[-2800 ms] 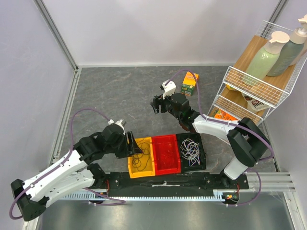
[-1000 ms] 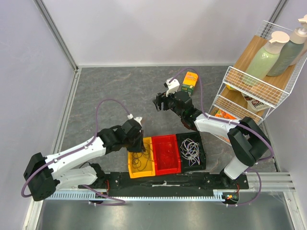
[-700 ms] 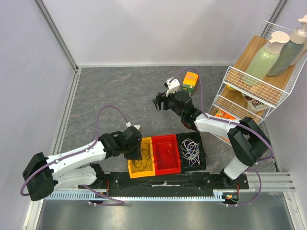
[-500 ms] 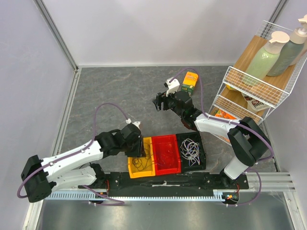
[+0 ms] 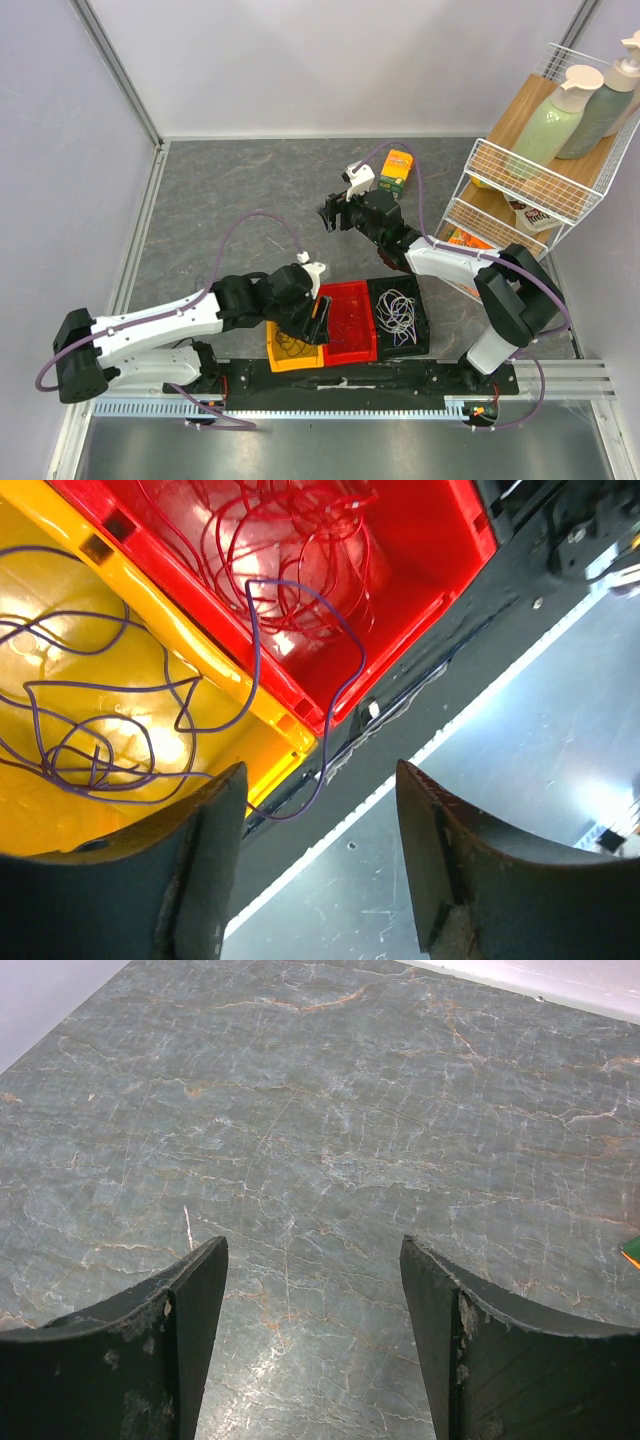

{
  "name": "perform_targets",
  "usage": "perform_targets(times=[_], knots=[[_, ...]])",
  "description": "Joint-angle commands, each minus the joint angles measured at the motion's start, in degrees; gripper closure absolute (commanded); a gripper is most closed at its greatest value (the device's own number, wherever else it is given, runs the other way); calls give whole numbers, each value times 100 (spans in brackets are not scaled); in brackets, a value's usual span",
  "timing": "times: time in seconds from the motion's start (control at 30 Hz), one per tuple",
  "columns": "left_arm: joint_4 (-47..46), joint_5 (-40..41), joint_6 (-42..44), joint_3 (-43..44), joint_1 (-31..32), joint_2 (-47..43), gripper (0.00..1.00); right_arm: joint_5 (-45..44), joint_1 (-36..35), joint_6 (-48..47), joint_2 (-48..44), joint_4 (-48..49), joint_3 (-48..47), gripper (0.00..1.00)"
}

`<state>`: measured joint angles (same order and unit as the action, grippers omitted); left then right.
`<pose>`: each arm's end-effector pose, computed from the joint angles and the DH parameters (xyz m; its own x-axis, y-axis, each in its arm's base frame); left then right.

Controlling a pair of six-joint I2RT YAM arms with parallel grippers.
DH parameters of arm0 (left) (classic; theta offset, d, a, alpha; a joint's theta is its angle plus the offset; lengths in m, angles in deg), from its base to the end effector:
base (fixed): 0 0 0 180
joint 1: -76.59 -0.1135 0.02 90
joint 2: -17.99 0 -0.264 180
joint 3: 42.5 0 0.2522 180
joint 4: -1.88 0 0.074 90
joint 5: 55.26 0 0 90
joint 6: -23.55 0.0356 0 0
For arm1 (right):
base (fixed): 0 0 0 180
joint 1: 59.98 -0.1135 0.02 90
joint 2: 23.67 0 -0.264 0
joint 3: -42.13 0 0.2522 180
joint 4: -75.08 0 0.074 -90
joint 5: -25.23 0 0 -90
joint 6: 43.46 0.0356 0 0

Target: Untangle the cables

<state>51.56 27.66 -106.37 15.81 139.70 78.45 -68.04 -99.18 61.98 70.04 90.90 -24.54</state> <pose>0.0908 -0.1888 0.2478 -0.8628 0.2933 -0.4118 0.4770 0.7421 -0.4709 0.2874 0.2317 0.2410 -0.3018 0.0969 -0.9484 -0.5263 0.8126 0.2504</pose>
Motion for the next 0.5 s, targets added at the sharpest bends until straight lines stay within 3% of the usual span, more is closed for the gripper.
perform_targets(times=[0.0, 0.23, 0.47], knots=[[433, 223, 441, 431, 271, 264, 35, 37, 18, 29, -2, 276, 0, 23], [433, 206, 353, 343, 324, 474, 50, 37, 18, 47, 7, 276, -1, 23], [328, 118, 371, 387, 395, 694, 53, 63, 18, 55, 7, 276, -9, 23]])
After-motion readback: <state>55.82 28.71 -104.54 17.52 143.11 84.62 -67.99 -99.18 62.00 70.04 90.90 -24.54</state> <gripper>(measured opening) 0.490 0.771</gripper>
